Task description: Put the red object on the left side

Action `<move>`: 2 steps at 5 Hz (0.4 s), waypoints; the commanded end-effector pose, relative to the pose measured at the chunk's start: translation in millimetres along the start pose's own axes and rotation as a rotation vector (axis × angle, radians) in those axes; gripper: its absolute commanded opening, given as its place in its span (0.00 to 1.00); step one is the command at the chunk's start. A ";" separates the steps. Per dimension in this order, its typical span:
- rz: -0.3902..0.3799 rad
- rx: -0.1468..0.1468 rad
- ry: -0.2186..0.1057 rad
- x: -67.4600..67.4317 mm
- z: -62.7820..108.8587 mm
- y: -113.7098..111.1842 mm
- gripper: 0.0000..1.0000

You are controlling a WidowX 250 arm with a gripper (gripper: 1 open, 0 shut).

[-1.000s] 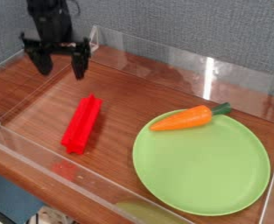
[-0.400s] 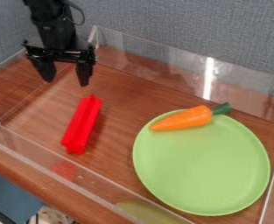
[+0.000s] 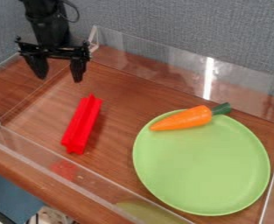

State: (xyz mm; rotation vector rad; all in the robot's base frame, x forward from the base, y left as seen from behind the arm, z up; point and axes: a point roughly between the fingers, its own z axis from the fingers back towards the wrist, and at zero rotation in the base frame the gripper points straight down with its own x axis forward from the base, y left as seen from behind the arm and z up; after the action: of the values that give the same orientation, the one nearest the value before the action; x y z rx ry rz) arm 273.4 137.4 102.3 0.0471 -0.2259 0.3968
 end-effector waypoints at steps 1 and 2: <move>0.064 0.005 -0.054 8.8 14.9 1.0 1.00; 0.065 -0.018 -0.046 7.3 6.9 -17.9 1.00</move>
State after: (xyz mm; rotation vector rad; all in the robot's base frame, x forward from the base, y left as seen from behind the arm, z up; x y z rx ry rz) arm 283.1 122.8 102.9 0.0254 -0.2474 0.4572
